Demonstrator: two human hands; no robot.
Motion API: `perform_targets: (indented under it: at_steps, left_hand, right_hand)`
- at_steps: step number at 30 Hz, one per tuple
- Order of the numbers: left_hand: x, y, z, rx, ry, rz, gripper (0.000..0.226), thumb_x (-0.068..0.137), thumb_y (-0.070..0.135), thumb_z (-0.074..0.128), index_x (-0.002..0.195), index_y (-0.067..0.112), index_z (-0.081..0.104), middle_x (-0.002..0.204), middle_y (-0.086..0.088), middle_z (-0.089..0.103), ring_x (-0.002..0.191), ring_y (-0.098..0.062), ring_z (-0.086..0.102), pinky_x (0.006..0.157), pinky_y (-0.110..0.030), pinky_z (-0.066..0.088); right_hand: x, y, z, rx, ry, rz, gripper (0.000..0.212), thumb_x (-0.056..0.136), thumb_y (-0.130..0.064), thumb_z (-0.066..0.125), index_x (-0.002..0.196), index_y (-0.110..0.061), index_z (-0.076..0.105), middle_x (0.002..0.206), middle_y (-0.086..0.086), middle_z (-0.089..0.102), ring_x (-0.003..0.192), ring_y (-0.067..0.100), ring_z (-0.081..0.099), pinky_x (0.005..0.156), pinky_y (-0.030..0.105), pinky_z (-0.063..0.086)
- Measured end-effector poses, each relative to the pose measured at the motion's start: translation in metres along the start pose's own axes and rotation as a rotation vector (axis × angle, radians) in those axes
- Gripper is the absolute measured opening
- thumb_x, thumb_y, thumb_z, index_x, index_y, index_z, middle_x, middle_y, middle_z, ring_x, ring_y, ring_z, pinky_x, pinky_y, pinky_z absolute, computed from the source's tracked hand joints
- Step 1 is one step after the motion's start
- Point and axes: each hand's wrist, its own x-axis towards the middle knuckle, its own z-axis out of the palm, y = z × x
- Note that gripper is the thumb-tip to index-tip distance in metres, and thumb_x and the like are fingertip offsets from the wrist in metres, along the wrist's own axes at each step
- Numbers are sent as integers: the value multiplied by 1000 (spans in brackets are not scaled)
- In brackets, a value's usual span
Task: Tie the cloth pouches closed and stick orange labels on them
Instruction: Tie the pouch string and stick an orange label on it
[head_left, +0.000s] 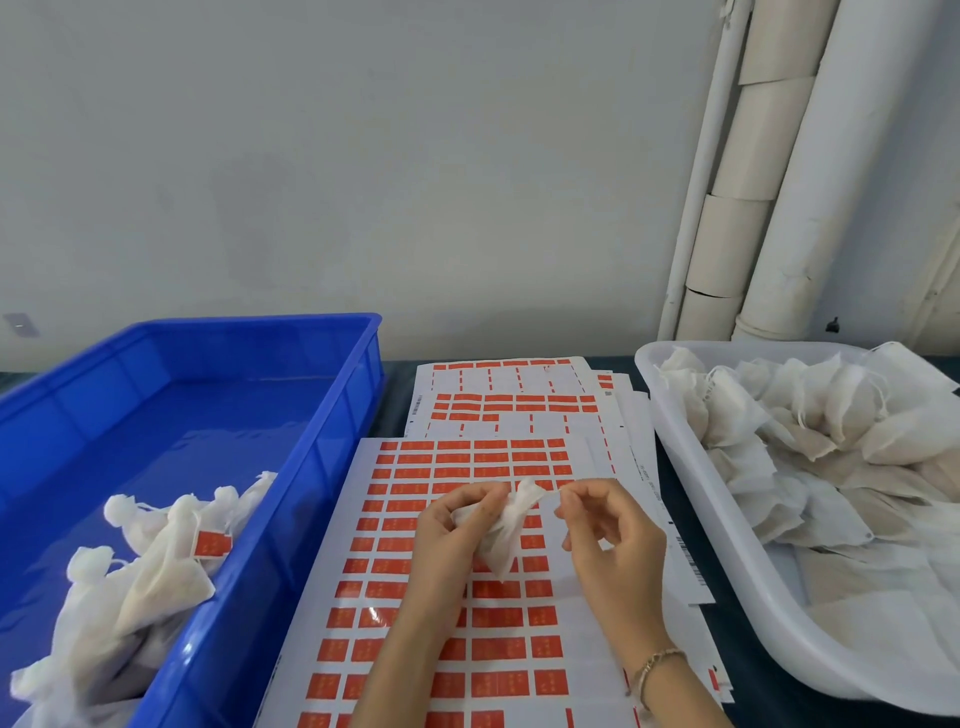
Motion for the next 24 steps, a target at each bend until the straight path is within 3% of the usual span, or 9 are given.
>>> perform_targets:
  at_steps: [6, 12, 15, 20, 24]
  left_hand:
    - [2, 0, -3, -2, 7, -7, 27, 61, 44, 77, 86, 33, 75, 91, 11, 72, 87, -10, 68, 65, -19, 54]
    - [2, 4, -4, -9, 3, -7, 29, 58, 43, 78, 84, 31, 75, 91, 8, 72, 88, -16, 69, 68, -24, 56]
    - [0, 7, -3, 1, -25, 4, 28, 58, 44, 77, 84, 34, 75, 92, 11, 73, 88, -11, 69, 66, -21, 55]
    - [-4, 9, -3, 45, -192, -58, 28, 67, 45, 71, 91, 32, 76, 99, 6, 73, 91, -15, 69, 70, -21, 53]
    - [-9, 15, -4, 90, -363, -97, 26, 84, 52, 57, 92, 36, 75, 100, 13, 70, 88, -7, 66, 73, -17, 51]
  right_hand:
    - [5, 3, -5, -26, 63, -8, 2, 84, -35, 60, 84, -34, 62, 78, -21, 68, 65, 8, 64, 62, 12, 53]
    - [10, 4, -9, -57, 122, 14, 15, 87, -24, 64, 80, -37, 59, 73, -23, 66, 61, 10, 64, 56, 9, 50]
    - [12, 3, -11, -72, 150, 36, 14, 87, -26, 64, 81, -37, 59, 78, -18, 67, 63, 13, 64, 53, 10, 49]
    - [12, 3, -13, 1, 151, 98, 5, 85, -30, 64, 82, -34, 63, 75, -17, 69, 62, 13, 65, 53, 8, 48]
    - [11, 4, -8, 16, 26, 114, 7, 84, -25, 67, 85, -33, 66, 75, -22, 69, 64, 7, 66, 55, 10, 51]
